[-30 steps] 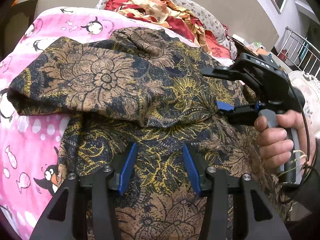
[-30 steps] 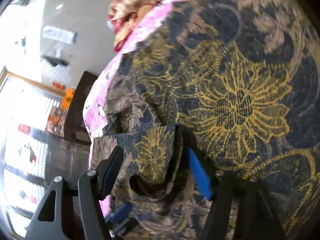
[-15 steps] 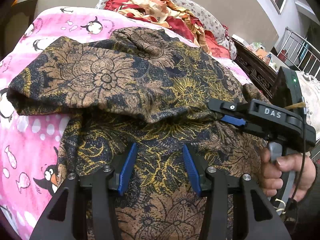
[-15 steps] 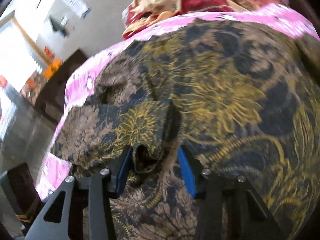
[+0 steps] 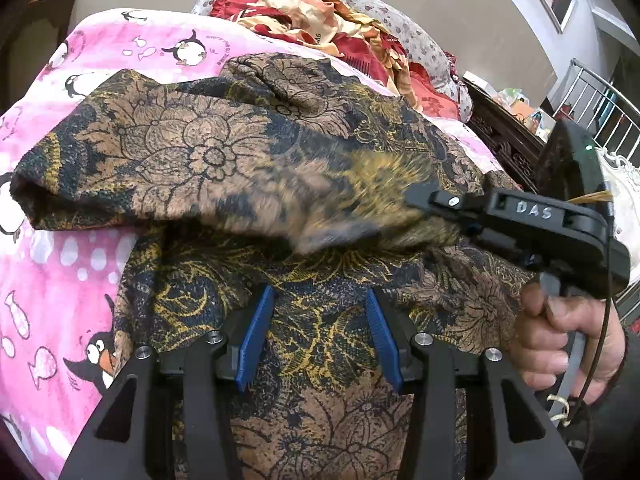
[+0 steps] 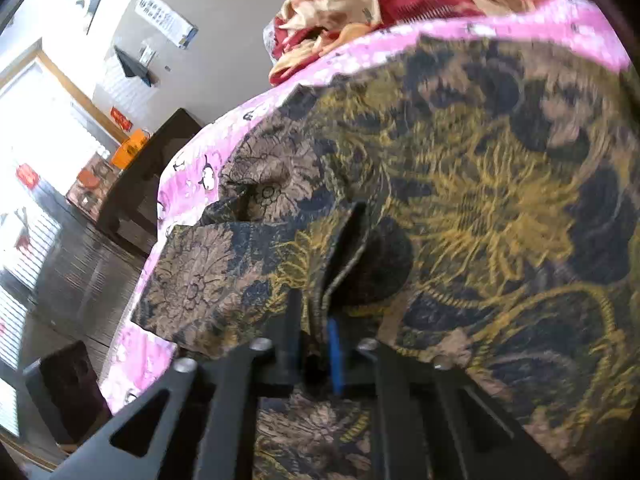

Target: Fold small clothes

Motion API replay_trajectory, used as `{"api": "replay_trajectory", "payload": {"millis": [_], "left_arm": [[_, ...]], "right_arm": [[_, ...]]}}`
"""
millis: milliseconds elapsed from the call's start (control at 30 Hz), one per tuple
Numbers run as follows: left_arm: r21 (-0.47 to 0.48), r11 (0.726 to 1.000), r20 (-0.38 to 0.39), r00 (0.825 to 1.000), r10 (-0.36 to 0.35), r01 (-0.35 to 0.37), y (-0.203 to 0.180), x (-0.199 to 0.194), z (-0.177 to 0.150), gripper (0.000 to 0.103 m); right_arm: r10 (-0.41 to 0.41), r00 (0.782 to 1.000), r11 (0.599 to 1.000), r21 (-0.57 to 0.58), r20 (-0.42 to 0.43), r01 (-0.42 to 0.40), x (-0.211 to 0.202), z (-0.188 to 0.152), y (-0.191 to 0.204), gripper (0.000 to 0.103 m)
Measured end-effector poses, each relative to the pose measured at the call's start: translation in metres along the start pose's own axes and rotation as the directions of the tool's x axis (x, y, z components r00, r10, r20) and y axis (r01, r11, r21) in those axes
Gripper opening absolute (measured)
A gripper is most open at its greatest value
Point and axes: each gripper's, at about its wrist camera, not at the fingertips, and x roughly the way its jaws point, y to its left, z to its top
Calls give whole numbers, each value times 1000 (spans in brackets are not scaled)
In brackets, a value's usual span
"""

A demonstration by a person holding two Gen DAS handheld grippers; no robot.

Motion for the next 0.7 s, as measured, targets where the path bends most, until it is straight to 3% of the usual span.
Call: {"api": "replay_trajectory", "payload": {"millis": [167,367,500,700], "left_arm": [[-2,1000,-1,1000,-1,1,-1,1,0,28],[-3,1000,0,1000,-1,1,0,0,0,28],[-2,1000,-1,1000,-1,1,-1,1,0,28],[-3,1000,-1,1000,-1,1,-1,0,0,28]], "right_arm": [[-38,997,999,2,60,38,-30,22,-13,7],[-136,990,991,19,44,135,-75,48,-78,7],[-238,971,971,37,19,237,-99,47,-120,7],[-296,955,954,41,-4,296,-118,37,-150,7]]}}
